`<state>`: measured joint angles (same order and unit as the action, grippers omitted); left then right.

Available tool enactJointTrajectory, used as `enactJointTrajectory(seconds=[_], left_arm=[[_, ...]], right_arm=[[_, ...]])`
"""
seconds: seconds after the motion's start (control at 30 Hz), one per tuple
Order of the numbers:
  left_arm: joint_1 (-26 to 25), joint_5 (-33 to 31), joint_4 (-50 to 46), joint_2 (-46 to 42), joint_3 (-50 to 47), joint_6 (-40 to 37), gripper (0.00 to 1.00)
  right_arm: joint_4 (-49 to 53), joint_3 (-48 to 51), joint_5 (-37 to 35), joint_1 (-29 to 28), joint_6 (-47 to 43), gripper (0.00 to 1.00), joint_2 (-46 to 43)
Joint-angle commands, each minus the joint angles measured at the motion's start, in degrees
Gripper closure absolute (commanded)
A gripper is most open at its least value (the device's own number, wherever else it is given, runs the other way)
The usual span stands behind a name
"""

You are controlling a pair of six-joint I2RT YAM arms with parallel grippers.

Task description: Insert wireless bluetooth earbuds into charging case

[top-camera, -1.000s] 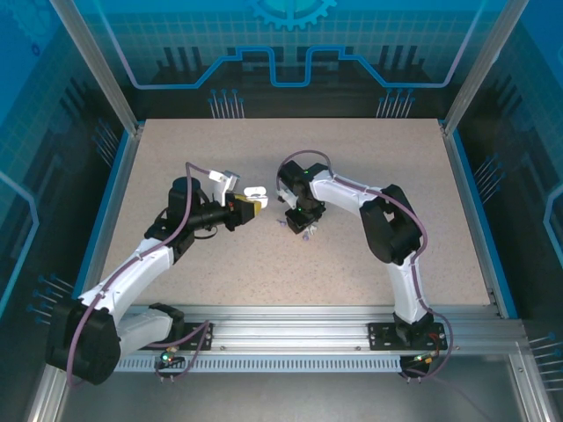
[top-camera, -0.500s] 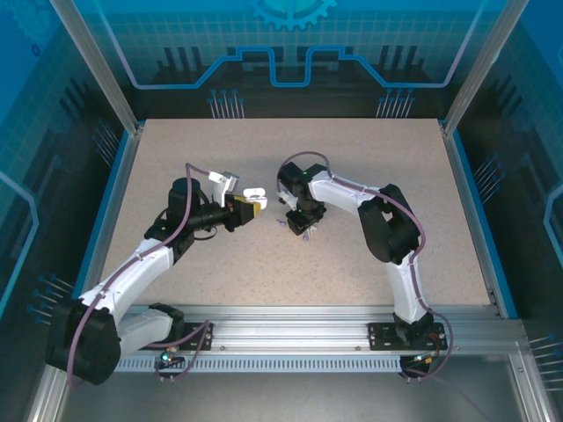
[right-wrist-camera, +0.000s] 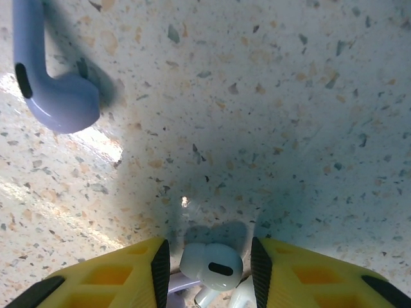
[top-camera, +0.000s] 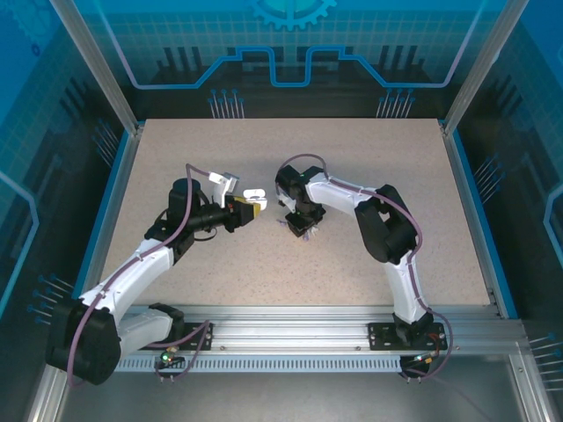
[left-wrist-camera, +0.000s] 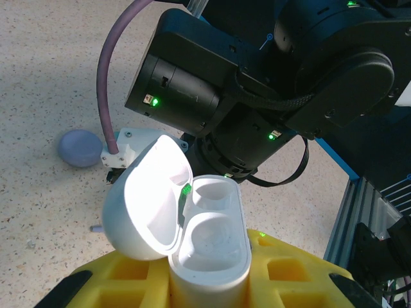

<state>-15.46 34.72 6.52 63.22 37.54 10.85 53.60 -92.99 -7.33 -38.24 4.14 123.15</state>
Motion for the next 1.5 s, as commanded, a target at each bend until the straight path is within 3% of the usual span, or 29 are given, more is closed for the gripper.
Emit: enactJointTrajectory(seconds=[0.0,0.33,0.8,1.47], left_arm=[[0.5,0.9,0.6,-1.2,-0.2,0.6,0.93],[0.5,1.0,0.7,-1.1,-0.1,0.6,0.93],[0.6,1.1,0.5,-1.3,-0.3,0.6,0.94],[0.5,1.1,1.0,0.6,-0.5,1.3,0.93]], right_arm=[[2.0,0.3,-0.7,-0.7,1.1,0.59,1.0],[1.8,1.4,-1.1,-1.0,2.0,0.61,1.3],[-0.4,1.7,-1.2,-1.0,5.2,0.73,1.4],[-9.9,9.1,1.1,2.5,9.2,0.74,-9.3]])
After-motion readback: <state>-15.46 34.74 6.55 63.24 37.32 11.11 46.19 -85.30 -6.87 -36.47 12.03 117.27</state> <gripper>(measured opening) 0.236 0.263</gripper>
